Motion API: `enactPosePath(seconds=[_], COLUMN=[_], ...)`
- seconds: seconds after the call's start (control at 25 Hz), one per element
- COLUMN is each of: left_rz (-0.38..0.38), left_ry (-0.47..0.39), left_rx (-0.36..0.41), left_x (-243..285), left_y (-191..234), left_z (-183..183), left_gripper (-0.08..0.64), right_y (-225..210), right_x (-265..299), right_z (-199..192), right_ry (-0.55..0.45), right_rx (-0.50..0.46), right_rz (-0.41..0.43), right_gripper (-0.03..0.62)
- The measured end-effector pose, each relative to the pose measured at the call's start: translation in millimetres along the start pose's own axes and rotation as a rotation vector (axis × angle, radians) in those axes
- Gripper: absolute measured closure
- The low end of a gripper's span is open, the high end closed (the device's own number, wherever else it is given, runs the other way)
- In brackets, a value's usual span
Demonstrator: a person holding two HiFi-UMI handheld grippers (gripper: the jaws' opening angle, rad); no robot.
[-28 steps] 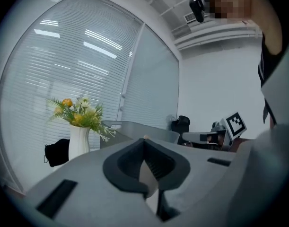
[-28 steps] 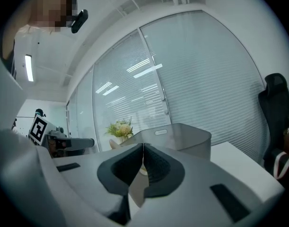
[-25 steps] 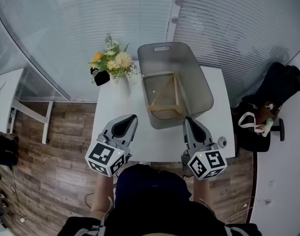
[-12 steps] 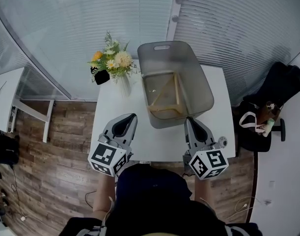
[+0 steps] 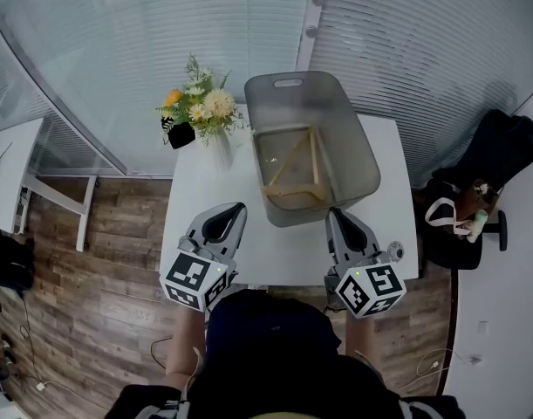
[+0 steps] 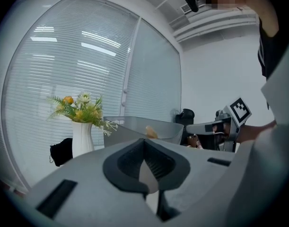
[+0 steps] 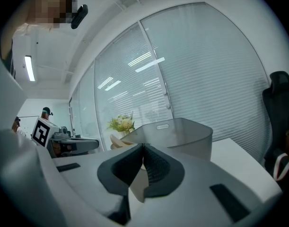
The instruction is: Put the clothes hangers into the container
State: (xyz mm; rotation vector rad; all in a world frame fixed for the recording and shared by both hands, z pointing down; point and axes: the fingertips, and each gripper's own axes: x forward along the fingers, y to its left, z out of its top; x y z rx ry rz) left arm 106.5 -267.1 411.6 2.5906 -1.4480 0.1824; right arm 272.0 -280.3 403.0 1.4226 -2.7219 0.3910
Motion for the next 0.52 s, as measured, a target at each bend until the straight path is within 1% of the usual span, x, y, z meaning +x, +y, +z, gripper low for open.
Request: enactPosePath(seconds=[0.52], left_rz=[0.002], left_ry=[-0.002], left_rx=[-0.007], left_x=[-6.2], left_y=[-1.9], left_z=[-1.8], left_gripper=[0.551], right_y=[5.9], right_x=[-2.1], right_z=[-1.6], right_ry=[0.005], right_rx=[0.007], right_rz=[0.009], right_gripper=[0.565])
